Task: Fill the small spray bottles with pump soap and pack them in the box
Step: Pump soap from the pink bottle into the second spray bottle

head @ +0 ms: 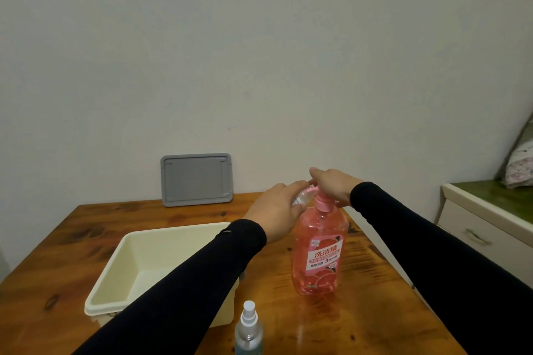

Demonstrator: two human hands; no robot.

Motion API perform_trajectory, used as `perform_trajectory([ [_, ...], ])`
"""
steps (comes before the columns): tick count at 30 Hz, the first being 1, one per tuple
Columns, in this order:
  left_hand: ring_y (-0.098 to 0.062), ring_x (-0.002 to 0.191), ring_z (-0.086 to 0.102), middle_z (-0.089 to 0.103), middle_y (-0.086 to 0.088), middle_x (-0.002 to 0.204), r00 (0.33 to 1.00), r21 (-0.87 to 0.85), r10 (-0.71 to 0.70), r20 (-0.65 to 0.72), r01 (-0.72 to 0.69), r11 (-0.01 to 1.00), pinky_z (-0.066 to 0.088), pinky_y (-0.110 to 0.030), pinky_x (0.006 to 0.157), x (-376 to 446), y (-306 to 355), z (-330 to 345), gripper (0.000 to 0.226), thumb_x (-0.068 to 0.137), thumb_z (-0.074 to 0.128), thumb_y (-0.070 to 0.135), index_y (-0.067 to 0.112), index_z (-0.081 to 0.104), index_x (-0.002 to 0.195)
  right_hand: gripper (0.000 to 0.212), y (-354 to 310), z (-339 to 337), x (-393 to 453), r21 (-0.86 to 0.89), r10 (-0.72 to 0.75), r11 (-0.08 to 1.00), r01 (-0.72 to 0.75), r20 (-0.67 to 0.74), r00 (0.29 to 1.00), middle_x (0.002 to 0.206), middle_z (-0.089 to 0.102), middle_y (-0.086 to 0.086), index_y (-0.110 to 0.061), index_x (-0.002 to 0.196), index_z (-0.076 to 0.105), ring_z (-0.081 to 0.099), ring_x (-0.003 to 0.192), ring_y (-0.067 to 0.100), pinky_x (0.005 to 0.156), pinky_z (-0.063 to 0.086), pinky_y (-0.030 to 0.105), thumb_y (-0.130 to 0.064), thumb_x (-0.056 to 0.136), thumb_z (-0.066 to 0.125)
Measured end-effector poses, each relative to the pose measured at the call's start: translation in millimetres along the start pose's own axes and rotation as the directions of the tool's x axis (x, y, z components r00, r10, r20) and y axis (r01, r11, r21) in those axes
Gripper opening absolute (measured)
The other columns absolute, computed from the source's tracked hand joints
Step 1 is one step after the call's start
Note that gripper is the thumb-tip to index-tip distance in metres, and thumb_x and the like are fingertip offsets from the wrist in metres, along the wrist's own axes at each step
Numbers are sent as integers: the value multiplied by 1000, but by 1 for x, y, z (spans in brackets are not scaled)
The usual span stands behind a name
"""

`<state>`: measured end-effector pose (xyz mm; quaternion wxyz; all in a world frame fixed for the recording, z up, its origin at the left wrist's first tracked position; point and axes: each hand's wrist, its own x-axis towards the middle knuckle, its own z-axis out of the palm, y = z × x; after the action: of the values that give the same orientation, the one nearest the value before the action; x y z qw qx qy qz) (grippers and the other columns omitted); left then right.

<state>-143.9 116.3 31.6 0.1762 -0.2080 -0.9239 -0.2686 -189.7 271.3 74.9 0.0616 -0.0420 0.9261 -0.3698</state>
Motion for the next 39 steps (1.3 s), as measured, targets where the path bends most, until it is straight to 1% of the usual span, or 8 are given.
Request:
perform_trajectory([
  [4,-16,101,52,55,-2,118,1000,2,17,2,-17,1000,36,-24,79,5,4,-10,47,98,45,37,38,30,142,60,-5,-13,-1,19,-19,1000,19,-8,1000,113,61,8,-14,130,51,50,103,22,88,37,34,-51,97,19],
  [6,-17,101,51,54,-3,117,1000,23,27,6,-27,999,35,-24,78,8,6,-15,47,98,45,36,36,30,142,61,-11,-18,-2,-23,-33,999,32,-4,999,125,57,10,-13,131,51,46,102,20,89,32,32,-51,97,18],
  [16,-15,100,51,53,-2,119,998,10,11,66,-12,1000,36,-23,79,1,2,-5,47,99,41,37,38,27,143,47,-1,1,0,-6,-3,1000,2,-2,1000,125,56,17,-9,123,52,53,91,23,75,38,33,-37,99,23],
  [21,-12,96,46,52,-2,118,997,-4,13,72,-12,1000,35,-23,79,6,5,-14,47,99,42,36,38,27,143,57,-7,-11,-3,13,26,1000,-26,1,1000,124,55,11,-15,130,51,49,106,25,90,40,40,-50,96,21],
  [26,-14,96,48,52,-3,118,998,5,17,66,-17,1000,35,-24,78,8,6,-17,47,99,42,36,36,27,144,54,-12,-14,-4,13,35,999,-35,12,999,116,57,10,-17,128,51,49,111,27,86,38,39,-49,97,22],
  [33,-14,98,49,52,-4,121,997,-2,10,76,-10,1000,35,-23,80,1,3,-7,47,99,41,35,36,27,144,27,-4,1,-3,9,10,1000,-10,-3,1000,105,55,9,-14,100,50,51,77,15,61,37,28,-30,98,28],
  [36,-16,101,49,52,-5,120,997,-8,17,81,-16,1000,34,-23,80,3,4,-12,47,99,41,35,36,27,144,38,-7,-5,-6,67,39,997,-39,-5,999,110,59,10,-15,108,53,55,94,23,78,43,36,-41,98,27],
  [39,-19,104,50,52,-5,121,997,-8,28,67,-28,1000,33,-24,81,8,6,-17,47,99,42,35,35,28,144,48,-14,-13,-7,108,44,993,-45,17,999,87,60,4,-17,116,55,53,105,27,89,40,41,-49,97,25],
])
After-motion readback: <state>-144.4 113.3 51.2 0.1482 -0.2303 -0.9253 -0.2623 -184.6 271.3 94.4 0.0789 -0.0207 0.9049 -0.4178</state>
